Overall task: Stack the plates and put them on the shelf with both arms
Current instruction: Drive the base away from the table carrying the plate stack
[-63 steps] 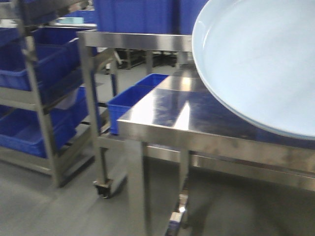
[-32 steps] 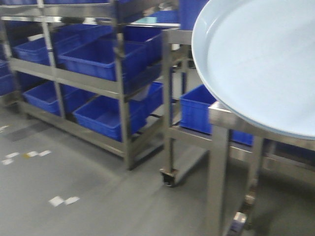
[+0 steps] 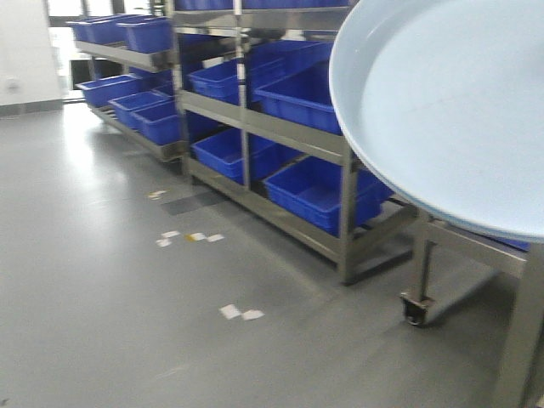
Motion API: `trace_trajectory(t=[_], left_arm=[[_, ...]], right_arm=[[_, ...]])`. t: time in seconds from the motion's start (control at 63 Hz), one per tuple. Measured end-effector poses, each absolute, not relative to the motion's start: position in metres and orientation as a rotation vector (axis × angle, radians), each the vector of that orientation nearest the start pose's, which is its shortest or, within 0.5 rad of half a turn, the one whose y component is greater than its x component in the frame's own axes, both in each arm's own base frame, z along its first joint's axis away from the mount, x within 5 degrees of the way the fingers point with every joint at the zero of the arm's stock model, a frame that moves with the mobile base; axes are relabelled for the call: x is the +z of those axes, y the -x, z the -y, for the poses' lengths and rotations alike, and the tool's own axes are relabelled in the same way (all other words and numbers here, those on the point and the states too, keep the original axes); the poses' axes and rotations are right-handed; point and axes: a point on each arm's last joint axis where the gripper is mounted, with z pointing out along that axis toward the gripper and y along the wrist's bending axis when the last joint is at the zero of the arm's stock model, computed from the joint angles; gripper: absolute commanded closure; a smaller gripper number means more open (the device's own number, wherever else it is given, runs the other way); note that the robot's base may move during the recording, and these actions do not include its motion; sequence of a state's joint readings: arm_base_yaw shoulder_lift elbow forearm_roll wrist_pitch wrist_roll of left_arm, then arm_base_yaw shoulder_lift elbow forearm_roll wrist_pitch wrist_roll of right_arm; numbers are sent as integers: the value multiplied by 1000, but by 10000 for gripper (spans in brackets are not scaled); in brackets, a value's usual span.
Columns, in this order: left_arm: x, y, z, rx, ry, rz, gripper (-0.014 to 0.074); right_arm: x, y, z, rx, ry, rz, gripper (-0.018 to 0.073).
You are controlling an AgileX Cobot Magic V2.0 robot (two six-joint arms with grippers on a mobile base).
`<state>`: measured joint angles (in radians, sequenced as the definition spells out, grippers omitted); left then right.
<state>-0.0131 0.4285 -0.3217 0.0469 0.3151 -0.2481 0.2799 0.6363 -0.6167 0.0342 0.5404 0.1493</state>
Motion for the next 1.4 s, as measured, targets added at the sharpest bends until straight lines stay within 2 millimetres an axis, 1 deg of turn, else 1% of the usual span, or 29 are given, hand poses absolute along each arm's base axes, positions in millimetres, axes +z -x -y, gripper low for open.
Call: trace_trajectory(t=[1.396], left_arm=[[263, -96, 0, -133, 191, -1898, 506]], right_arm=[[319, -120, -36, 304, 115, -2054, 511]])
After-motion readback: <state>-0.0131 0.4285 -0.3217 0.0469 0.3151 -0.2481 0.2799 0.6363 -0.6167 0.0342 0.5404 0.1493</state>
